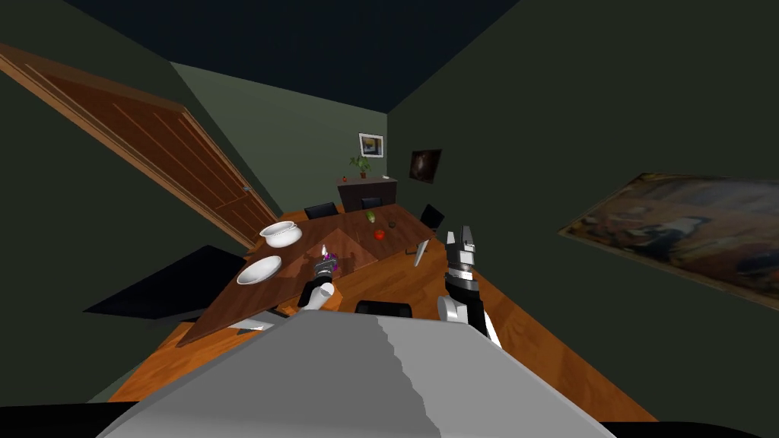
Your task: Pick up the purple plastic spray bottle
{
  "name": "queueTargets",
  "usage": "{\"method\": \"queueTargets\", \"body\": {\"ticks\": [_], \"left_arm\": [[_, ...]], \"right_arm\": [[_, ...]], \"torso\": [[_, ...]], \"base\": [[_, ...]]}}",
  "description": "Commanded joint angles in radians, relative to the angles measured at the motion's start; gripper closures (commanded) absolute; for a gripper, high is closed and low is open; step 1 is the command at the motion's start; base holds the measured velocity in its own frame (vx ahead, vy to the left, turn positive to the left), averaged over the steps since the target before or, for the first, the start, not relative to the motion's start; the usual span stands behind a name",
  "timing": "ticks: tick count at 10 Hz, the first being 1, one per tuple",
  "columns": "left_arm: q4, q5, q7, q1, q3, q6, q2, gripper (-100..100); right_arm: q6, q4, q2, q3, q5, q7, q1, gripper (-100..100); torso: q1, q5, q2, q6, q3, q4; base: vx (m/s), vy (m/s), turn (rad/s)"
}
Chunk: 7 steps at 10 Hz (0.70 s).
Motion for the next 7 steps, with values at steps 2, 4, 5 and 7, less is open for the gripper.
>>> {"method": "queueTargets", "body": {"ticks": [2,4,5,7], "left_arm": [[-0.038,0.004,-0.067,0.009,0.002,0.009,-0.037,100],[-0.092,0.011,-0.131,0.026,0.0,0.02,-0.093,100],[-0.092,0.011,-0.136,0.026,0.0,0.02,-0.093,100],[-0.092,0.01,-0.129,0.027,-0.001,0.018,-0.091,0]], "right_arm": [[0.0,0.0,0.0,0.0,0.0,0.0,0.0,0],[0.0,0.0,0.0,0.0,0.0,0.0,0.0,0],[0.0,0.0,0.0,0.0,0.0,0.0,0.0,0],[0.0,0.0,0.0,0.0,0.0,0.0,0.0,0]], "torso": [[0.0,0.0,0.0,0.0,0.0,0.0],[0.0,-0.001,0.0,0.0,0.0,0.0],[0.0,0.0,0.0,0.0,0.0,0.0],[-0.003,-0.001,0.001,0.001,0.0,0.0]], "base": [[0.014,0.05,0.038],[0.018,0.074,0.1],[0.01,0.035,-0.016],[0.001,0.005,-0.002]]}}
